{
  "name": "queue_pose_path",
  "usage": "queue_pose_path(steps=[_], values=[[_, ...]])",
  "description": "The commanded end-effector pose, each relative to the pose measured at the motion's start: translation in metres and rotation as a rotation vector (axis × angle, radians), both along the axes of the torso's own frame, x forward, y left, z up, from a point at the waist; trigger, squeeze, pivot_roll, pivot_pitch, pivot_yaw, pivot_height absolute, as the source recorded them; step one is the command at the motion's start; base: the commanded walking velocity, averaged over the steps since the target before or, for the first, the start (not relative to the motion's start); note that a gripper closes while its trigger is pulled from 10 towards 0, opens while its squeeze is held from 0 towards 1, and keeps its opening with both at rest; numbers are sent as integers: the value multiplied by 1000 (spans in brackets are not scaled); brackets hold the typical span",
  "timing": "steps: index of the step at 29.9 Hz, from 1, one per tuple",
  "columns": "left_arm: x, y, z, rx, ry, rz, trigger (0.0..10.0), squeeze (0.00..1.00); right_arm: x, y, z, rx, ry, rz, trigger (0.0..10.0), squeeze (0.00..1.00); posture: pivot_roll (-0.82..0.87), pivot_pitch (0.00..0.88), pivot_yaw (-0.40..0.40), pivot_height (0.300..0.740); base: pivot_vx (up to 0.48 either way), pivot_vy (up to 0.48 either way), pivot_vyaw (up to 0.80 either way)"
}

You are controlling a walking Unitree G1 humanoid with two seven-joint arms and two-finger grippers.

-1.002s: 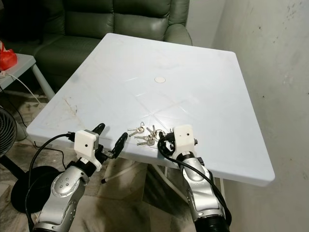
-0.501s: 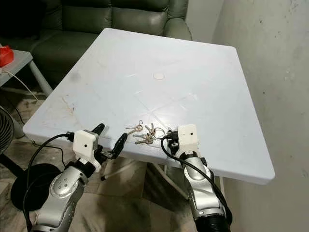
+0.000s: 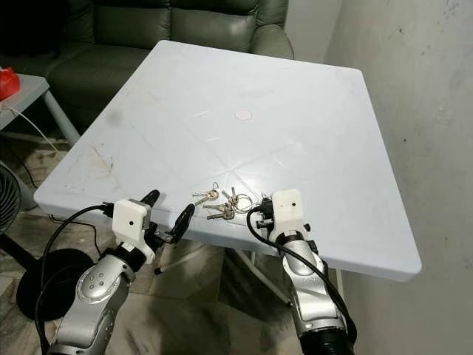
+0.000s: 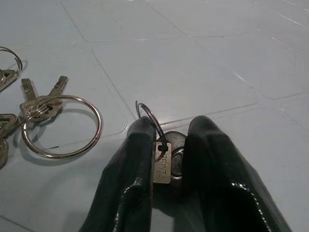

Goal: Hang keys on a hook

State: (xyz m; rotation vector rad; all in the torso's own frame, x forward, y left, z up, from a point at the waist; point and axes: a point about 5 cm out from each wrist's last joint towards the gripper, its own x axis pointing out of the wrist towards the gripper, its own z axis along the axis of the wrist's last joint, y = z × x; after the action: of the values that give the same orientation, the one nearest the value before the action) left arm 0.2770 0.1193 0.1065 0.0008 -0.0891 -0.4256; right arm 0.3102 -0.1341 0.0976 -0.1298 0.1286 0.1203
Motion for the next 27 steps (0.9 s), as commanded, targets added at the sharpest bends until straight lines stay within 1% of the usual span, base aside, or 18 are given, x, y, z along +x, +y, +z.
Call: queue_pose_path(steps=[1,15,21,24,25,26,27], values=[[1,-1,4,9,-10,-3,10000,0,0,-3,-2,-13,6,-12,0,0,48,127,-50,740,0,0,0],[7,-2,7,11,-25,2,10000,0,1,-4,1,-11,-16,-31,0,0,46,115,-48,740,0,0,0],[13,-3,10,-3,-29,10,10000,0,2,-7,3,2,-23,-46,0,0,40,99,-43,740,0,0,0],[20,-4,14,-20,-30,16,10000,0,4,-13,9,17,-53,-92,0,0,33,82,-39,740,0,0,0],[22,-4,16,-34,-28,21,10000,0,5,-15,10,28,-59,-103,0,0,33,82,-39,740,0,0,0],[27,-5,20,-74,-24,29,10000,0,6,-17,14,40,-75,-120,0,0,29,75,-38,740,0,0,0],[29,-5,23,-77,-29,30,10000,0,7,-19,17,44,-88,-129,0,0,25,64,-35,740,0,0,0]])
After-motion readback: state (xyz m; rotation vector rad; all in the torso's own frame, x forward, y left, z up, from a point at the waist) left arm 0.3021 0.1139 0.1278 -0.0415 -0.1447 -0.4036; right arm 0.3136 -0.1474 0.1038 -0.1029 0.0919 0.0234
